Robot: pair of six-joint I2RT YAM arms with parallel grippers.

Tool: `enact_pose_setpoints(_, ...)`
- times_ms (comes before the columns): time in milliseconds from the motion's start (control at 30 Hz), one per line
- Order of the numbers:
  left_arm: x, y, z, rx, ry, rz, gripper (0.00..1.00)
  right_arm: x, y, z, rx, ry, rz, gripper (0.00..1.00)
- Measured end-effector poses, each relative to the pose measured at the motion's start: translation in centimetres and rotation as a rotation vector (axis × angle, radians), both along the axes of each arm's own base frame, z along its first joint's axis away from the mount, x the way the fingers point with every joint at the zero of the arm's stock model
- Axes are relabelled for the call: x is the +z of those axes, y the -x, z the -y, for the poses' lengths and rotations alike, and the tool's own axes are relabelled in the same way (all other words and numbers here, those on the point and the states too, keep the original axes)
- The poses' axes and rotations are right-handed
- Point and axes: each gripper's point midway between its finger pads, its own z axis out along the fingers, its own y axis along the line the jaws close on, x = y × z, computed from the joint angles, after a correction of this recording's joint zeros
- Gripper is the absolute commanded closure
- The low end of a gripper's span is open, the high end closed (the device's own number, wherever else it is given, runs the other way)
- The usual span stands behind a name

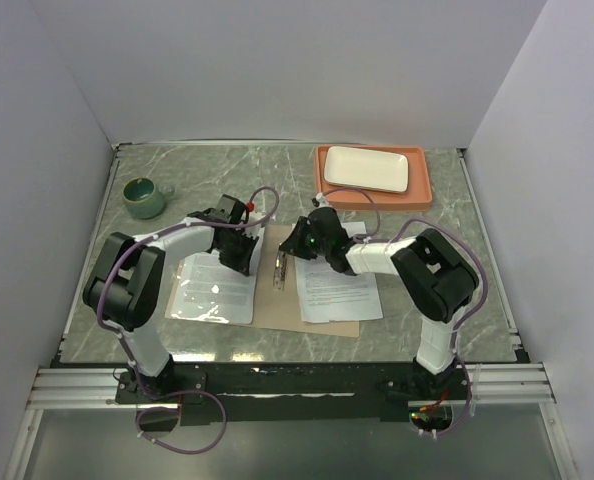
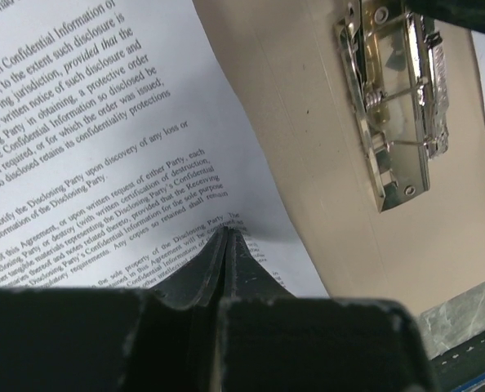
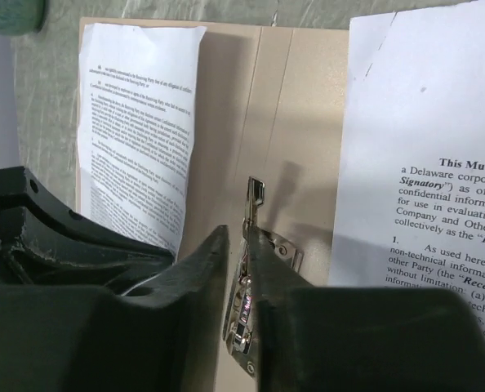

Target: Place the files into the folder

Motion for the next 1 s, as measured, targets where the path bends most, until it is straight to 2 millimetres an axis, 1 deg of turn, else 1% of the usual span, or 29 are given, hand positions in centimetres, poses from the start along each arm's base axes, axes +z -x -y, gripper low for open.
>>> enact_pose_setpoints(33, 0.1, 0.1, -0.1, 0.001, -0.003, -0.001, 0.95, 0.1, -0.1, 0.1, -0.001, 0.001, 0.001, 0.67)
enact_pose_setpoints(67, 0.1, 0.2, -0.2, 0.001, -0.008, -0.004, 0.95, 0.2, 0.0, 0.1, 0.001, 0.001, -0.003, 0.61)
enact_pose_setpoints(100, 0.1, 0.3, -0.3, 0.003, -0.013, -0.005, 0.95, 0.4, 0.1, 0.1, 0.001, 0.001, -0.003, 0.57)
enact_pose_setpoints(133, 0.2, 0.3, -0.4, 0.004, -0.017, -0.007, 0.94, 0.7, 0.3, 0.3, 0.004, 0.005, -0.004, 0.54)
enact_pose_setpoints(167, 0.3, 0.4, -0.5, 0.006, -0.022, -0.007, 0.93, 1.2, 0.5, 0.5, 0.002, 0.008, -0.002, 0.49)
enact_pose_setpoints(233, 0.6, 0.5, -0.7, 0.009, -0.030, -0.011, 0.92, 2.8, 0.8, 1.4, -0.011, 0.015, 0.012, 0.45)
enact_pose_setpoints(300, 1.3, 0.1, -0.7, 0.011, -0.033, -0.002, 0.92, 5.2, 1.2, 2.8, -0.037, 0.020, 0.048, 0.38)
enact_pose_setpoints(367, 2.5, -0.5, -0.5, 0.014, -0.028, 0.020, 0.93, 7.6, 1.4, 5.3, -0.099, 0.029, 0.095, 0.31)
enact_pose_setpoints(400, 3.1, -0.8, -0.3, 0.014, -0.023, 0.031, 0.94, 8.3, 1.5, 6.6, -0.133, 0.037, 0.109, 0.30)
enact_pose_setpoints(433, 4.1, -1.3, -0.1, 0.014, -0.015, 0.050, 0.94, 8.8, 1.8, 8.8, -0.192, 0.068, 0.115, 0.30)
enact_pose_setpoints(467, 4.9, -1.7, 0.1, 0.014, -0.008, 0.065, 0.95, 8.8, 2.0, 10.3, -0.232, 0.092, 0.112, 0.28)
enact_pose_setpoints(500, 5.8, -2.2, 0.3, 0.014, 0.003, 0.084, 0.94, 8.7, 2.3, 12.1, -0.284, 0.124, 0.104, 0.27)
enact_pose_setpoints(600, 8.4, -3.6, 1.3, 0.008, 0.042, 0.145, 0.95, 6.8, 3.5, 17.2, -0.429, 0.258, 0.026, 0.26)
enact_pose_setpoints(667, 9.4, -4.2, 2.2, -0.007, 0.062, 0.171, 0.96, 4.9, 4.5, 19.8, -0.499, 0.344, -0.044, 0.25)
enact_pose_setpoints(700, 9.6, -4.1, 2.8, -0.020, 0.068, 0.175, 0.96, 4.2, 5.1, 20.6, -0.520, 0.376, -0.074, 0.25)
enact_pose_setpoints(733, 9.6, -4.0, 3.3, -0.033, 0.073, 0.175, 0.97, 3.2, 5.8, 21.7, -0.541, 0.415, -0.112, 0.25)
enact_pose_setpoints(833, 8.1, -3.1, 5.3, -0.082, 0.073, 0.145, 0.97, 0.9, 7.6, 23.9, -0.584, 0.514, -0.209, 0.24)
enact_pose_setpoints(933, 5.7, -2.4, 6.7, -0.116, 0.063, 0.095, 0.98, -1.1, 8.6, 24.9, -0.590, 0.583, -0.287, 0.25)
enact_pose_setpoints(1000, 4.2, -2.1, 6.8, -0.122, 0.047, 0.064, 0.99, -2.2, 9.1, 25.2, -0.586, 0.617, -0.327, 0.25)
